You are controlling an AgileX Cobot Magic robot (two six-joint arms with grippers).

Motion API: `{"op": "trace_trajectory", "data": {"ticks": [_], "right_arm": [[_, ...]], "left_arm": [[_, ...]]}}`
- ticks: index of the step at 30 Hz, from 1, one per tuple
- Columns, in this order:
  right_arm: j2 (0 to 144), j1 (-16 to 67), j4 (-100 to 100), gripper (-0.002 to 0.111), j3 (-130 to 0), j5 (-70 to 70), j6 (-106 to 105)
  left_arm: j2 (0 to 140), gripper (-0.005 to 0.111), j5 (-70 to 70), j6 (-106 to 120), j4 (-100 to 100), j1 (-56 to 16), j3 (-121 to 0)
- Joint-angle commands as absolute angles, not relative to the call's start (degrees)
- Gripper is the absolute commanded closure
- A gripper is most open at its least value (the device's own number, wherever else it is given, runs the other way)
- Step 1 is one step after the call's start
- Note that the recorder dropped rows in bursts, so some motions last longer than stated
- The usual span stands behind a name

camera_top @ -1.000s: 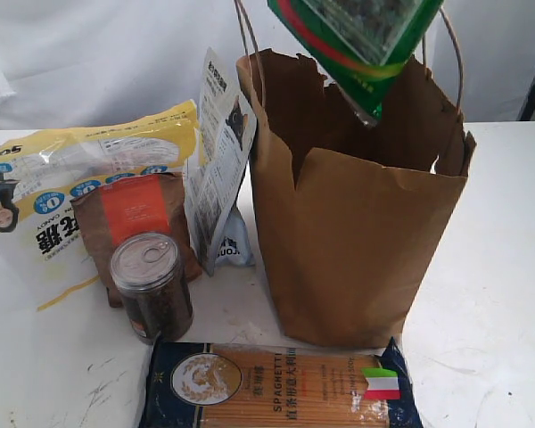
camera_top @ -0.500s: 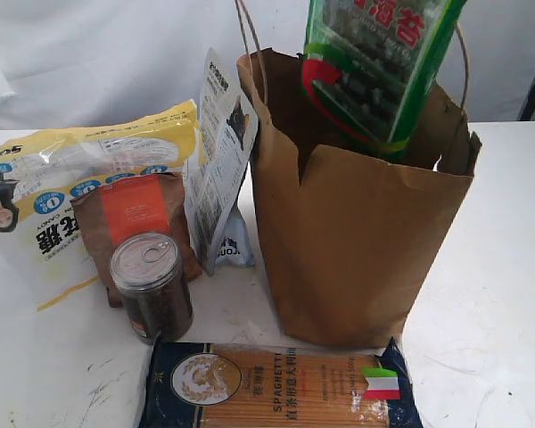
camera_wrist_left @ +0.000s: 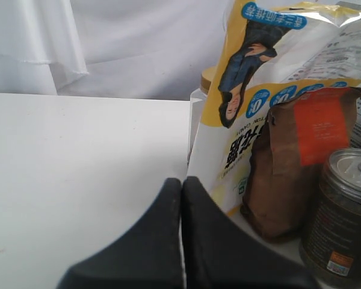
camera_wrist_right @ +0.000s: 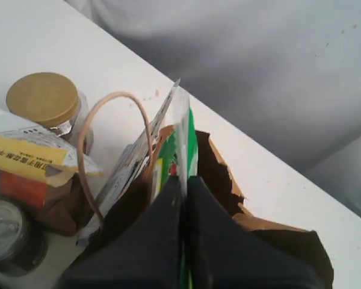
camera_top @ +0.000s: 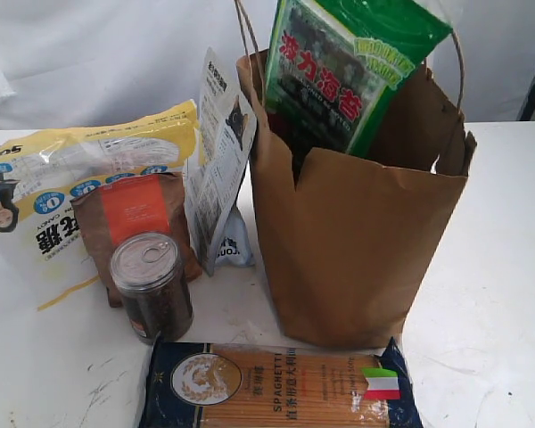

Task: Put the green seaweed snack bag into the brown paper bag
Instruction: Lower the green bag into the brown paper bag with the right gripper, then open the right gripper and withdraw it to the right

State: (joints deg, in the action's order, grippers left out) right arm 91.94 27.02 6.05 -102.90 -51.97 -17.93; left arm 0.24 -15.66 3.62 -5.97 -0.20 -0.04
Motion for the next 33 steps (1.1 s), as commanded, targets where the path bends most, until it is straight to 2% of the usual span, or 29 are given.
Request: {"op": "trace_trajectory", "data": {"ticks": [1, 7, 9, 12, 15, 19, 20, 23, 26, 30, 33], "right_arm": [[92.1, 26.7, 6.6, 0.102, -102.8, -54.7, -17.5], [92.1, 26.7, 6.3, 0.076, -102.8, -57.6, -17.6], [92.1, 26.7, 6.3, 0.072, -102.8, -58.0, -17.5], [91.9, 26.7, 6.3, 0.072, -102.8, -58.2, -17.5], [90.1, 26.7, 6.3, 0.078, -102.8, -58.4, -16.4], [84.8, 26.7, 5.0, 0.106, -102.8, -56.9, -13.7], [83.6, 26.7, 4.1, 0.108, -102.8, -56.8, -12.3], [78.2, 26.7, 1.9, 0.108, -100.7, -58.3, -8.8], [70.3, 26.7, 0.8, 0.108, -90.1, -56.3, -7.6], [59.3, 26.7, -0.6, 0.108, -69.3, -43.7, -0.9], [53.7, 26.7, 0.0, 0.108, -59.5, -41.6, 1.0]], "left_arm": [[0.0, 0.107, -15.2, 3.5, -6.6, -0.3, 0.0], [0.0, 0.107, -15.2, 3.5, -6.6, -0.3, 0.0], [0.0, 0.107, -15.2, 3.5, -6.6, -0.3, 0.0], [0.0, 0.107, -15.2, 3.5, -6.6, -0.3, 0.0], [0.0, 0.107, -15.2, 3.5, -6.6, -0.3, 0.0], [0.0, 0.107, -15.2, 3.5, -6.6, -0.3, 0.0], [0.0, 0.107, -15.2, 3.5, -6.6, -0.3, 0.0], [0.0, 0.107, -15.2, 3.5, -6.6, -0.3, 0.0], [0.0, 0.107, -15.2, 3.5, -6.6, -0.3, 0.0], [0.0, 0.107, -15.2, 3.5, -6.6, -0.3, 0.0], [0.0, 0.107, -15.2, 3.5, -6.6, -0.3, 0.0]]}}
